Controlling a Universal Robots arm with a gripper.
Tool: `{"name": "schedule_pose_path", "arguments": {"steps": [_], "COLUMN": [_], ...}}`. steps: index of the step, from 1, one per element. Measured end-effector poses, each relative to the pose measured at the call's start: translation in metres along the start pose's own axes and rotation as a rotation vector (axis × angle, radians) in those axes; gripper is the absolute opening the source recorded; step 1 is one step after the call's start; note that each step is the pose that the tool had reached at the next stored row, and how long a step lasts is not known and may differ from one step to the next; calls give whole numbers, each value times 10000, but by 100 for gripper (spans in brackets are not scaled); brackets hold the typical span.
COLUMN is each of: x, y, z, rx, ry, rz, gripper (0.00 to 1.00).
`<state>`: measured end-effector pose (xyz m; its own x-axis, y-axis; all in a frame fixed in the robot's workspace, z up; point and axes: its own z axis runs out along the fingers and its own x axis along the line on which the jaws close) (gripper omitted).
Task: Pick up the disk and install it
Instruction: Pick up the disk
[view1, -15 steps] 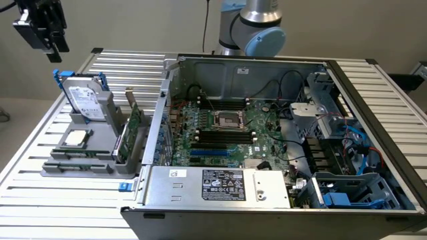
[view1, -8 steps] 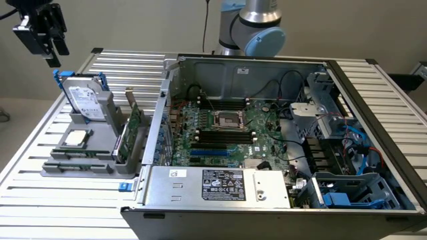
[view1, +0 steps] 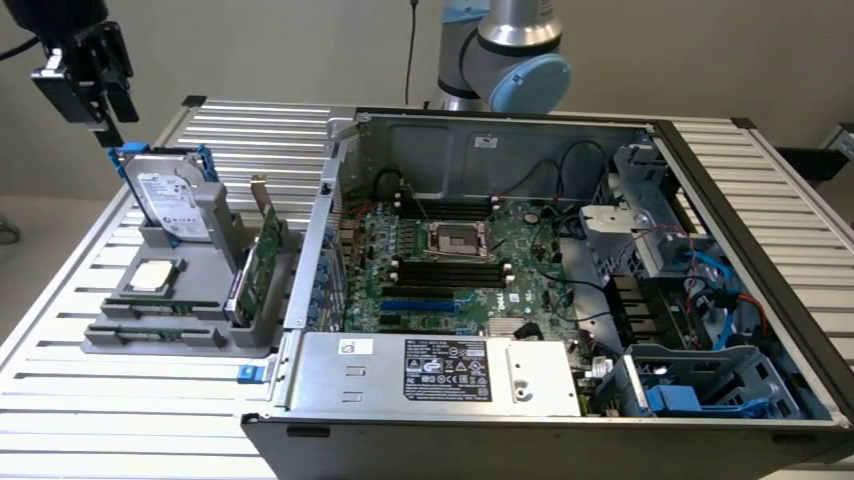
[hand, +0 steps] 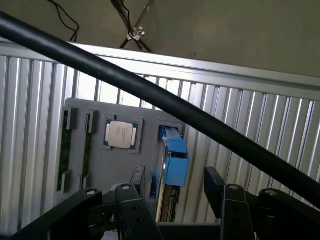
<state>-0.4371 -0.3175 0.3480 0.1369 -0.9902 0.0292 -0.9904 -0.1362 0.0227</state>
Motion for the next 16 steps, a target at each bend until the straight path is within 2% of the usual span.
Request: {"name": "schedule_pose_path", "arguments": {"steps": [6,12,16], "x": [20,21,19], "y": [24,23,23], "z": [109,187,244], "rx": [12,115,145], "ry": [1,19,14], "rz": [-152,-378,-469], "gripper": [60,60,60]}}
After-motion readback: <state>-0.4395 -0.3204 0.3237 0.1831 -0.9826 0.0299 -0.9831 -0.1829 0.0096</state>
